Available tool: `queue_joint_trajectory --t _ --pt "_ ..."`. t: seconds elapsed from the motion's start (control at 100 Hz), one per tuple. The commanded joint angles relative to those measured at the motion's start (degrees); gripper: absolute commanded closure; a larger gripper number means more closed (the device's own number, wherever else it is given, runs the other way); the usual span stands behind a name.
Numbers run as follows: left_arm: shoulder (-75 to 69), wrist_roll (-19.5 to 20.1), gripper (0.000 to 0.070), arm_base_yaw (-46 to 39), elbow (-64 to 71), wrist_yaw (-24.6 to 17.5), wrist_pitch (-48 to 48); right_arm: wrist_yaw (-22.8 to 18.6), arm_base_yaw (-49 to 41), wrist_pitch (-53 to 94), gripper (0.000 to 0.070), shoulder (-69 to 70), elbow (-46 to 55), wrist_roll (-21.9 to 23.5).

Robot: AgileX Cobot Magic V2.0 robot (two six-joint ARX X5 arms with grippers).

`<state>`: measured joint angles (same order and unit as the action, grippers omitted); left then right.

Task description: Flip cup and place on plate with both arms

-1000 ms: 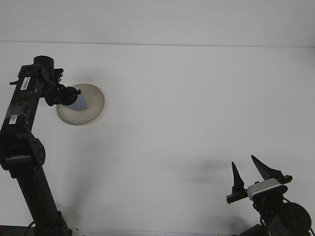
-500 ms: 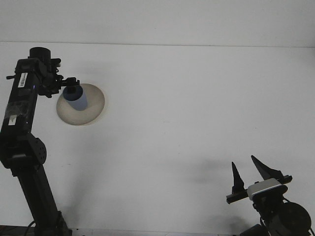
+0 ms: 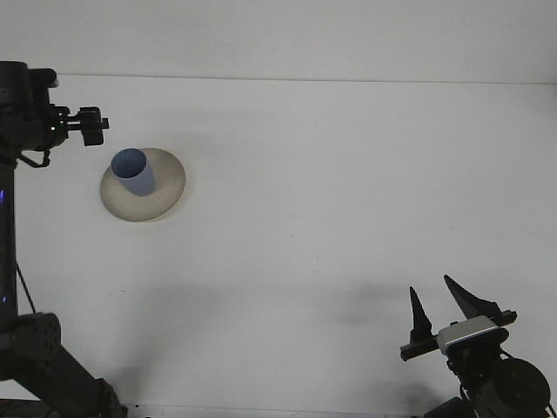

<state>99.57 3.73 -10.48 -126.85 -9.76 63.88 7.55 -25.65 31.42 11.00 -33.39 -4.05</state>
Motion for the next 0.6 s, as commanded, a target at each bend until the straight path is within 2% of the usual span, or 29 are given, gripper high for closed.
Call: queue_joint_trajectory --t 0.0,0.05,0.12,0.24,0.29,0.4,0.45,0.59 --pt "-2.5 -1.3 0.0272 -0.1 -1.4 -4.7 0.3 0.4 -0.2 -0.7 0.0302 -0.1 -0.3 0.9" --pt "-5.6 -1.4 0.0363 -0.1 -0.5 -7.0 0.6 1.3 -0.2 -0.9 0.0302 -0.1 -0.3 1.3" --pt "-10.2 -1.1 0.0494 0.0 2.3 -7.4 0.4 2.6 -0.2 -1.3 0.0302 0.0 -0.2 1.7" --pt "-19.6 0.5 0.0629 1.2 13.7 -7.4 -3.0 4.9 -0.2 -3.1 0.0305 0.0 0.7 4.3" --pt "-24.0 1.6 0.0697 1.5 20.5 -7.3 -6.2 5.0 -0.2 -4.8 0.0356 0.0 1.2 5.0" --pt "-35.0 1.6 0.0686 1.5 37.7 -7.2 -17.5 6.6 -0.2 -9.1 0.0551 0.0 3.0 7.5" --pt "-40.3 1.5 0.0686 1.5 45.9 -7.2 -23.5 7.4 -0.2 -11.0 0.0690 0.0 3.7 7.7" --pt "-55.4 -1.4 0.0686 1.6 68.1 -6.3 -41.5 9.1 -0.2 -15.1 0.0700 0.0 4.9 7.7"
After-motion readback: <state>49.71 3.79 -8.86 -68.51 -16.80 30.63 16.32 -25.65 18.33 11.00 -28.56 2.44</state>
